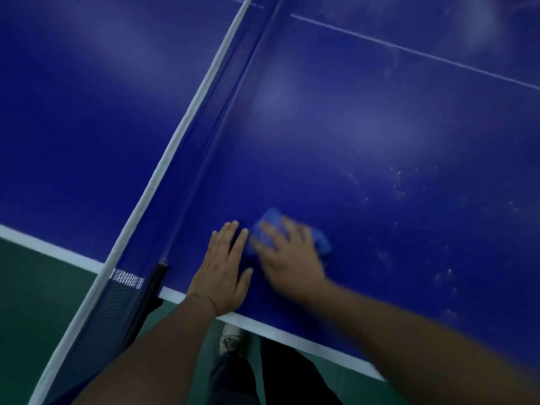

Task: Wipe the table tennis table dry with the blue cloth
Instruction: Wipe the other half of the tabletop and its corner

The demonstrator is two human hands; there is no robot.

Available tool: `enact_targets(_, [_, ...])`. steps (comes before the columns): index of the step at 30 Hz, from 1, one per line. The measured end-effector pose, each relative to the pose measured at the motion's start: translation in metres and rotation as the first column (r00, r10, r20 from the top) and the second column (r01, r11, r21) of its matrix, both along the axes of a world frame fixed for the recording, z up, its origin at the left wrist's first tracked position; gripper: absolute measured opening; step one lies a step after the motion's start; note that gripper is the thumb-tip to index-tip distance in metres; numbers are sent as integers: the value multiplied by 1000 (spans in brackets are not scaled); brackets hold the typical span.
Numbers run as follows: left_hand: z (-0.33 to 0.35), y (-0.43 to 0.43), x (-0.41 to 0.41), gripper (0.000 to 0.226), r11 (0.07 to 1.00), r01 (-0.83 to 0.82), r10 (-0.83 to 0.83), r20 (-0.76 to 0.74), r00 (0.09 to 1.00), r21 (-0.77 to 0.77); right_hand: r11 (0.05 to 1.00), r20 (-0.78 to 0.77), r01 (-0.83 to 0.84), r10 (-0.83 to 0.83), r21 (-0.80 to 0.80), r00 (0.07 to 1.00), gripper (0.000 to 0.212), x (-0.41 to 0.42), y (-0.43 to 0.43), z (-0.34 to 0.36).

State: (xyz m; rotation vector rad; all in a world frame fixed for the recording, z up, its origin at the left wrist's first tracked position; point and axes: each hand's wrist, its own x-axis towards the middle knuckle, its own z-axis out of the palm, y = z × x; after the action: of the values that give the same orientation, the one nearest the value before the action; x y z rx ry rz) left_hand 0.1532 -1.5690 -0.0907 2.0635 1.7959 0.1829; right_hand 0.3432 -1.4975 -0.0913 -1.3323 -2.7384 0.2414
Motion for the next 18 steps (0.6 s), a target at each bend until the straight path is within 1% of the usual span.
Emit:
enact_targets(1, [1, 0, 0, 70, 1000, -16, 16, 15, 1000, -3, 997, -14, -68, 68, -28, 998, 46, 1, -23, 3])
enact_targets(2, [2, 2, 1, 69, 1000, -20, 20, 10, 1000, -7, 994, -29, -97, 96, -46, 995, 45, 3, -32, 3])
enact_targets(4, [3, 5, 4, 66, 1000, -17, 16, -35, 999, -14, 993, -22, -98, 97, -60, 995, 46, 8, -14, 2])
enact_targets(5, [4, 7, 7, 66, 1000, -16, 14, -71, 997, -18, 997, -4, -52, 51, -54, 999, 46, 11, 4, 1])
enact_targets(6, [4, 10, 9, 67, 1000, -14, 12, -116, 993, -22, 999, 5, 29, -29, -34, 1000, 47, 15, 27, 0])
enact_targets(8, [5, 18, 14, 70, 1000, 3, -9, -210, 978, -26, 970, 20, 242, -242, 3, 970, 47, 32, 80, -1])
enact_targets(10, [5, 29, 20, 69, 1000, 26, -28, -236, 971, -12, 918, 36, 397, -396, 3, 917, 47, 54, 121, 0])
enact_targets(11, [5, 35, 22, 68, 1000, 29, -29, -229, 973, -2, 902, 30, 431, -431, -6, 902, 47, 60, 129, 0])
enact_targets(13, [5, 50, 23, 67, 1000, 25, -21, -219, 976, 13, 918, 20, 396, -396, 6, 918, 48, 52, 118, 1])
enact_targets(15, [5, 64, 18, 66, 1000, 14, -9, -216, 976, 21, 969, 14, 246, -246, 16, 969, 47, 28, 79, 1])
enact_targets(16, [5, 69, 14, 65, 1000, 12, -7, -213, 977, 21, 986, 5, 167, -167, -6, 986, 46, 15, 59, 0])
enact_targets(18, [8, 80, 6, 64, 999, 34, -31, -207, 978, 8, 996, -18, 74, -75, -40, 997, 44, 1, 36, 0])
